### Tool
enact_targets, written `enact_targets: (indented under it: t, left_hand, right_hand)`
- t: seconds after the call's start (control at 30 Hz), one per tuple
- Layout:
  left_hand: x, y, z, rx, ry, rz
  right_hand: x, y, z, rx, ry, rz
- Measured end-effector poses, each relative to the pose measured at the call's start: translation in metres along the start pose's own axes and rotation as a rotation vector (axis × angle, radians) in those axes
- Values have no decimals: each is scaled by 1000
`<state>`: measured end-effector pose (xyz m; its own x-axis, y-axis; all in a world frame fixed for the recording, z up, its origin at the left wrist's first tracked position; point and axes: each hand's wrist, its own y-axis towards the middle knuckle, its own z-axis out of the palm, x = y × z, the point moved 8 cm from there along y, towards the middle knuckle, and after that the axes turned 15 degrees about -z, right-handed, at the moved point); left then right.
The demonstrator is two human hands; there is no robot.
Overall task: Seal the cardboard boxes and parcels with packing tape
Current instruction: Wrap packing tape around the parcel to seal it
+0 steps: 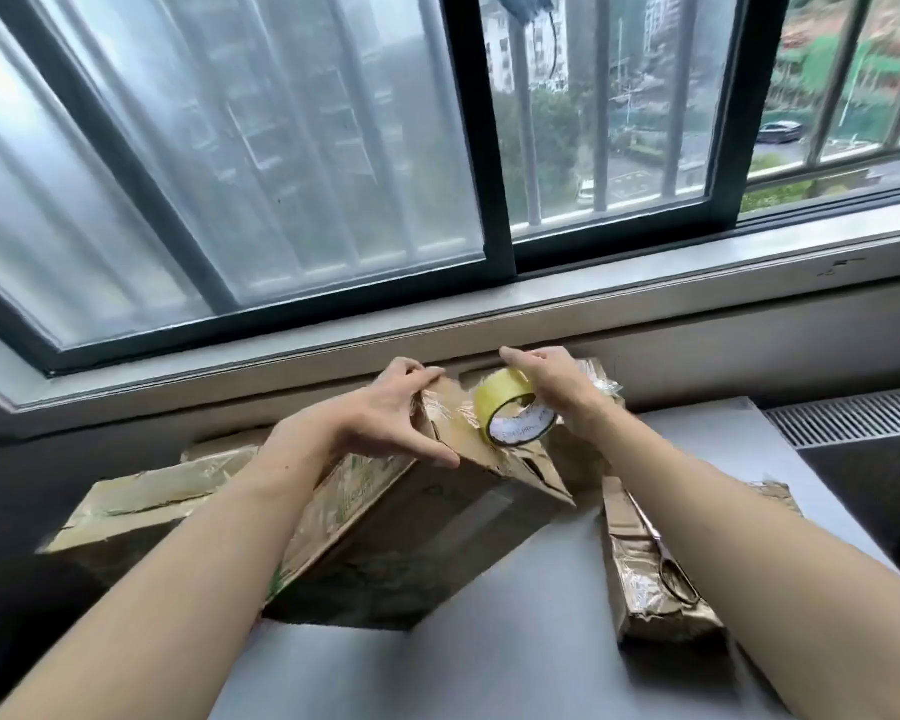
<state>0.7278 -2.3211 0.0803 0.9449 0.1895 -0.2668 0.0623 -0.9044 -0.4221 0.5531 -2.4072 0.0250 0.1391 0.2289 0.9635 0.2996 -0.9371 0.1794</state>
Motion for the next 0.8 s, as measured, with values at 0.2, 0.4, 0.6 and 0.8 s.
enact_targets:
  t: [0.2, 0.4, 0.6, 0.8]
  left_hand:
    - [73, -34, -24, -51, -270, -31]
    - [141, -60, -29, 2, -413, -182]
    - [180, -39, -46, -482, -438, -403]
    - [222, -22, -29, -554, -305, -549]
  right_hand:
    - [73, 15, 46, 65, 160, -131]
    - [93, 6, 124, 161, 295, -126]
    - [96, -6, 194, 264, 306, -112]
    - [83, -6, 230, 271, 212, -84]
